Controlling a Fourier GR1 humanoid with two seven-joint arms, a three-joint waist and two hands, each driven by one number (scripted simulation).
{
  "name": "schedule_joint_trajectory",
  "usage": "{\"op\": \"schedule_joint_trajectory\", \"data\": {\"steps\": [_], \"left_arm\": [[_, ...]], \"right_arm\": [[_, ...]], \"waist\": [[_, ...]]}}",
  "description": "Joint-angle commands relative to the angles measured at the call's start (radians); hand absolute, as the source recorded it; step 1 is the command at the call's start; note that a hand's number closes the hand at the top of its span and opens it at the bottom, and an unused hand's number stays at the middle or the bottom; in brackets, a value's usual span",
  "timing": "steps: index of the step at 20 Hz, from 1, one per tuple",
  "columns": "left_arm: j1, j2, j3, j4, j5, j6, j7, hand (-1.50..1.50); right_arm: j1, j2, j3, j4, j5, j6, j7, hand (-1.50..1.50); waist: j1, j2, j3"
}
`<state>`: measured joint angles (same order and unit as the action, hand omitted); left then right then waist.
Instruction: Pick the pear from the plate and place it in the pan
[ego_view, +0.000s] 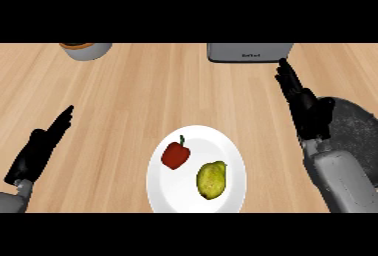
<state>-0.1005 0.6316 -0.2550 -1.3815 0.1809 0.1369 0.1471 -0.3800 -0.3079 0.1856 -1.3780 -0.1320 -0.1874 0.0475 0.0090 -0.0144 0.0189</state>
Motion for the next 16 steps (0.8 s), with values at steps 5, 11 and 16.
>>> {"op": "schedule_joint_trajectory", "data": {"steps": [5, 11, 16], "left_arm": [[-0.018, -0.141, 0.116, -0.075, 0.117, 0.111, -0.063, 0.0], [0.012, -0.206, 0.149, -0.139, 0.194, 0.121, -0.064, 0.0], [-0.048, -0.204, 0.148, -0.195, 0.192, 0.144, 0.016, 0.0]], "right_arm": [[0.146, 0.266, -0.245, -0.187, -0.339, -0.04, -0.344, 1.5], [0.646, 0.305, -0.173, -0.197, -0.321, -0.081, -0.64, 1.5], [0.936, 0.307, -0.065, -0.06, -0.282, 0.044, -0.927, -1.5]], "waist": [[-0.067, -0.008, -0.006], [-0.073, -0.004, -0.015], [-0.038, 0.008, -0.017]]}}
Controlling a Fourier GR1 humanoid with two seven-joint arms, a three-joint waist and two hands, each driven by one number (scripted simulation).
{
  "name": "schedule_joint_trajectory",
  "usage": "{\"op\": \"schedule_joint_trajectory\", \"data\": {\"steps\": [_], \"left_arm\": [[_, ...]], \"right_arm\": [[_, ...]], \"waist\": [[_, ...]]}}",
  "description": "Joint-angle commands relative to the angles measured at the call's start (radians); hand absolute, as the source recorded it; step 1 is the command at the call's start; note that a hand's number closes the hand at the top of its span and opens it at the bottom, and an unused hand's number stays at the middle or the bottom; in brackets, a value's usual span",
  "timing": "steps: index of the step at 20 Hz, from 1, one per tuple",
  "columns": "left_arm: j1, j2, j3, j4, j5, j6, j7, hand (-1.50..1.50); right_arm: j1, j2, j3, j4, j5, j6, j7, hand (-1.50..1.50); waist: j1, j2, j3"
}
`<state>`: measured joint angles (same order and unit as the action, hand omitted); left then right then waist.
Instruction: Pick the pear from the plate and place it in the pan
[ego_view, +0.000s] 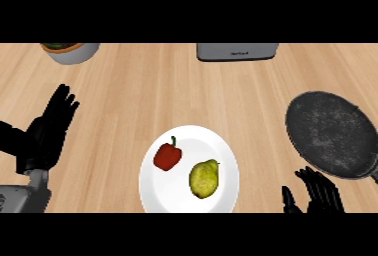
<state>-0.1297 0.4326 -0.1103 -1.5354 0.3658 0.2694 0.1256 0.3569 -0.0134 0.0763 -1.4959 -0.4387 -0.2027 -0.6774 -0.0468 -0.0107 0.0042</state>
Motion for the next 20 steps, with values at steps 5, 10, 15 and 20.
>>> {"op": "schedule_joint_trajectory", "data": {"steps": [5, 10, 15, 20], "left_arm": [[-0.019, -0.036, -0.006, -0.029, -0.023, 0.015, 0.028, 0.0], [-0.047, -0.05, -0.014, -0.03, -0.049, 0.013, 0.044, 0.0], [-0.063, -0.069, -0.008, -0.019, -0.043, 0.003, 0.049, 0.0], [-0.047, -0.084, -0.009, -0.011, -0.053, -0.01, 0.018, 0.0]], "right_arm": [[0.238, -0.073, 0.039, 0.005, 0.137, 0.067, -0.266, -1.5], [0.224, -0.187, 0.061, -0.147, 0.218, 0.012, -0.084, -1.5], [0.066, -0.261, 0.088, -0.181, 0.369, -0.107, 0.183, -1.5], [0.035, -0.354, 0.2, -0.251, 0.503, -0.064, 0.4, -1.5]], "waist": [[0.036, 0.009, -0.004], [0.041, 0.011, -0.005], [0.053, 0.014, -0.005], [0.055, 0.014, -0.006]]}}
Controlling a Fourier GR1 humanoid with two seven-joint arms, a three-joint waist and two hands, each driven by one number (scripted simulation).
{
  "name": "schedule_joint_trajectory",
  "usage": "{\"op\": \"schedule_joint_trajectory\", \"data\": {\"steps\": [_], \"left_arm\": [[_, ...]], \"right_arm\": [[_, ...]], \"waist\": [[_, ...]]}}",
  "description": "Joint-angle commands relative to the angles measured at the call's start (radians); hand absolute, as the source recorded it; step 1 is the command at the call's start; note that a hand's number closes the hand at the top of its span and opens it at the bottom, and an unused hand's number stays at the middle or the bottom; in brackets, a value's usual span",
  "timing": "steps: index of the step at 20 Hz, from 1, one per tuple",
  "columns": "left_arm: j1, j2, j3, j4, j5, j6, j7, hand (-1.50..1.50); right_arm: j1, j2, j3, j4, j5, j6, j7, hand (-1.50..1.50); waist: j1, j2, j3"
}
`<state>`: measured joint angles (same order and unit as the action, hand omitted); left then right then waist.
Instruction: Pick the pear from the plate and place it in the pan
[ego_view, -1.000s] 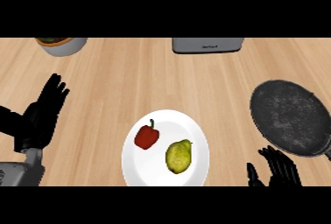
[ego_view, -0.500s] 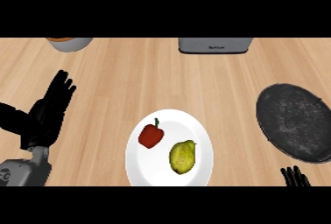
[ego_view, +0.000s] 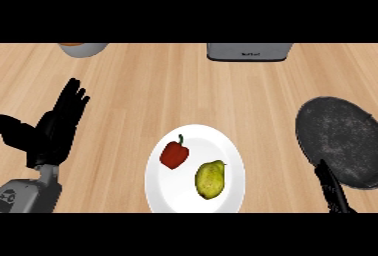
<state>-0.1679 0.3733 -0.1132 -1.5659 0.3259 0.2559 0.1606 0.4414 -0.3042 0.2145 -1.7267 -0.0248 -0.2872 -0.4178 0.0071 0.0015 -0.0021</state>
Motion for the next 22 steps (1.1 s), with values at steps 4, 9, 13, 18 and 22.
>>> {"op": "schedule_joint_trajectory", "data": {"steps": [4, 9, 13, 18, 22], "left_arm": [[0.009, -0.001, -0.001, -0.026, 0.001, -0.014, 0.031, 0.0], [-0.028, -0.031, 0.027, -0.003, -0.047, 0.0, 0.045, 0.0], [0.005, -0.059, 0.039, 0.064, -0.038, -0.043, -0.042, 0.0], [0.0, -0.041, 0.053, 0.002, -0.048, -0.042, 0.029, 0.0], [-0.006, -0.057, 0.098, 0.052, -0.037, -0.106, -0.001, 0.0]], "right_arm": [[-0.078, -0.156, 0.138, -0.076, 0.144, 0.128, 0.309, -1.5], [-0.088, -0.087, 0.232, -0.135, 0.269, 0.108, 0.397, -1.5], [-0.089, -0.101, 0.296, -0.234, 0.408, 0.094, 0.571, -1.5], [-0.121, -0.113, 0.293, -0.366, 0.528, 0.132, 0.82, -1.5], [-0.048, -0.062, 0.348, -0.359, 0.599, 0.082, 0.768, -1.5]], "waist": [[0.007, -0.001, 0.001], [-0.01, -0.002, 0.002], [-0.01, -0.002, 0.001], [-0.01, -0.003, 0.001], [-0.013, -0.002, 0.002]]}}
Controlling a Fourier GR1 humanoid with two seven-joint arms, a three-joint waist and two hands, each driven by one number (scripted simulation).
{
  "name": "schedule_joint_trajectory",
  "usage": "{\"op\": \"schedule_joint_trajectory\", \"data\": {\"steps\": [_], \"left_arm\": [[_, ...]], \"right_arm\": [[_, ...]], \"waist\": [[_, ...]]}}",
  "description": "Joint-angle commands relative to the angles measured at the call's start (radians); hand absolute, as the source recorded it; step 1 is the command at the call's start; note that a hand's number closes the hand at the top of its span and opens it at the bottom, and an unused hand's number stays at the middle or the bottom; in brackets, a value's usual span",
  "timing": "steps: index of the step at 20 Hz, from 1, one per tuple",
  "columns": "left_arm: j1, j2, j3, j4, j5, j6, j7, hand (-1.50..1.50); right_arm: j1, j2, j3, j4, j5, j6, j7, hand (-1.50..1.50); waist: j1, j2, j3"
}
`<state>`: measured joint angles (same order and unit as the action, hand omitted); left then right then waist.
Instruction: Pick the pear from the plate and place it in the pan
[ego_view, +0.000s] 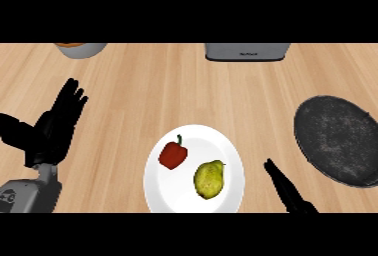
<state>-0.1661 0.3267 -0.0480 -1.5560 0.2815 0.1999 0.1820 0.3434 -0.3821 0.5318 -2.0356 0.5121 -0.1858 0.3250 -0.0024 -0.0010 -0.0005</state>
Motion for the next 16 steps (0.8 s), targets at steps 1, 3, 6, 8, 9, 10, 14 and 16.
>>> {"op": "schedule_joint_trajectory", "data": {"steps": [1, 3, 6, 8, 9, 10, 14, 16], "left_arm": [[-0.02, -0.022, 0.036, 0.045, -0.022, -0.021, -0.03, 0.0], [0.003, -0.012, 0.022, -0.039, -0.027, -0.028, 0.044, 0.0], [0.039, -0.049, 0.004, -0.091, -0.055, -0.007, 0.05, 0.0], [-0.017, -0.033, 0.033, -0.067, -0.058, -0.008, 0.094, 0.0], [0.028, -0.024, 0.043, -0.069, -0.04, -0.05, 0.063, 0.0], [0.008, -0.068, 0.018, -0.032, -0.097, -0.002, 0.033, 0.0], [0.028, -0.097, 0.015, -0.072, -0.098, -0.003, 0.042, 0.0], [0.034, -0.093, 0.049, 0.012, -0.103, -0.063, -0.044, 0.0]], "right_arm": [[-0.092, 0.084, 0.0, 0.053, 0.043, 0.012, 0.051, -1.5], [-0.128, 0.102, -0.005, 0.002, 0.042, 0.055, 0.12, -1.5], [-0.123, 0.107, 0.02, -0.039, 0.069, 0.105, 0.199, -1.5], [-0.153, 0.139, 0.042, -0.01, 0.1, 0.125, 0.245, -1.5], [-0.178, 0.132, -0.021, 0.063, 0.047, 0.136, 0.207, -1.5], [-0.174, 0.16, 0.004, 0.086, 0.077, 0.118, 0.208, -1.5], [-0.23, 0.221, -0.007, 0.222, 0.096, 0.1, 0.19, -1.5], [-0.264, 0.254, -0.013, 0.222, 0.1, 0.118, 0.202, -1.5]], "waist": [[0.001, 0.001, 0.0], [0.004, 0.0, 0.0], [0.003, 0.0, 0.0], [0.002, 0.0, 0.0], [0.004, 0.001, 0.0], [0.002, 0.001, 0.0], [0.004, 0.001, 0.001], [0.003, 0.001, 0.0]]}}
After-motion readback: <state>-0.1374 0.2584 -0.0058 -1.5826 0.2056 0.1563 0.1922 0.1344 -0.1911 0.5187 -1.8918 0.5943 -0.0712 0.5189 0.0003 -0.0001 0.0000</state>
